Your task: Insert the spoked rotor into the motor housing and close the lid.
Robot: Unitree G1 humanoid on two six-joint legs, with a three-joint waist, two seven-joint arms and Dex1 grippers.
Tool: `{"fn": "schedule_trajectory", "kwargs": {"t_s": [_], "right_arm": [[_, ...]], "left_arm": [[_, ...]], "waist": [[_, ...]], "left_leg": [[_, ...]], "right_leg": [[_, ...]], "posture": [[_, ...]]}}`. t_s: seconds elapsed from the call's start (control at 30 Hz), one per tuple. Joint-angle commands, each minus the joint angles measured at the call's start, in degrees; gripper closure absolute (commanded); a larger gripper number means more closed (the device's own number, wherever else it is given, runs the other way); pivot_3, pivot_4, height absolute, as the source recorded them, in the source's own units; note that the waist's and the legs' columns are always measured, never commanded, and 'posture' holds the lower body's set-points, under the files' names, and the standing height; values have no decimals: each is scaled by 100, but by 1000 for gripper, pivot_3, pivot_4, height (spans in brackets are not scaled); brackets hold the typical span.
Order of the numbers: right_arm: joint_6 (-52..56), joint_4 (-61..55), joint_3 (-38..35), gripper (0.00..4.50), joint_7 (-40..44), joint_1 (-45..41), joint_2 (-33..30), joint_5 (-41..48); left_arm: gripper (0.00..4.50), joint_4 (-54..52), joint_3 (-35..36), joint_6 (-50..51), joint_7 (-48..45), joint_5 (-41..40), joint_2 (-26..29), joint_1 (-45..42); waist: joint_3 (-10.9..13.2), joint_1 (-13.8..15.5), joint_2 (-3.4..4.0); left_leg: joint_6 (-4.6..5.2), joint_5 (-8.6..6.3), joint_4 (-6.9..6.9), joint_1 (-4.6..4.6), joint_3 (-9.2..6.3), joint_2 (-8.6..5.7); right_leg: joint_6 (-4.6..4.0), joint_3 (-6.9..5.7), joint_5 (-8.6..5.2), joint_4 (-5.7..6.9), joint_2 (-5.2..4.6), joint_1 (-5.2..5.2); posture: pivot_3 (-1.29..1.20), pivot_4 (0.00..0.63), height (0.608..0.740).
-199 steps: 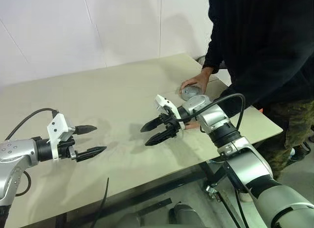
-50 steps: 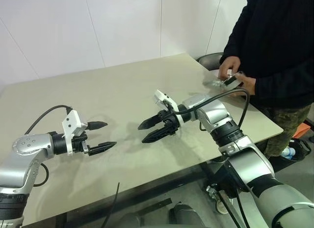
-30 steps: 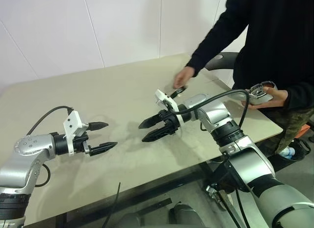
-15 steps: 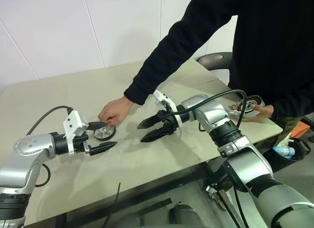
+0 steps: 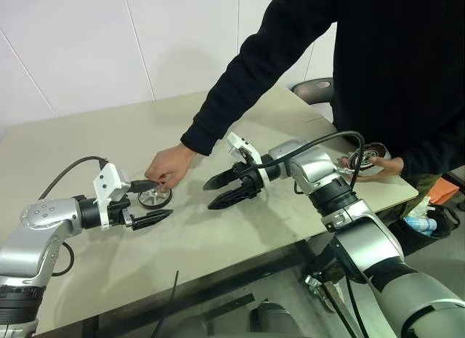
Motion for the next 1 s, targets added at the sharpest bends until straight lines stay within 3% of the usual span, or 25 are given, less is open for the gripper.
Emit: {"fn": "schedule_trajectory", "kwargs": {"t_s": [0.03,0.6,0.73,1.0], "right_arm": [[-27,-122,-192,1064,29,-177,-17,90],[-90,-19,-216,1064,151,-289,9,117],[-646,37,59,1064,328,-137,-110,-221],[-152,-24,-237,1064,314,-314,-18,105]], "left_arm": [[43,-22,12,-104,-46,28,62,-187],[43,-37,141,-102,-120,32,86,-175],[43,-64,205,-101,-66,52,112,-96],[43,-192,306,-14,-22,-33,134,13]], "waist": [[0,0,0],[0,-1,0],[0,-1,0],[0,0,0]], "left_leg": [[0,0,0,0,0,0],[0,0,0,-1,0,0],[0,0,0,-1,0,0],[0,0,0,-1,-1,0]], "right_leg": [[0,0,0,0,0,0],[0,0,0,0,-1,0],[0,0,0,0,-1,-1],[0,0,0,0,-1,-1]], "posture": [[0,0,740],[0,0,740],[0,0,740],[0,0,740]]}}
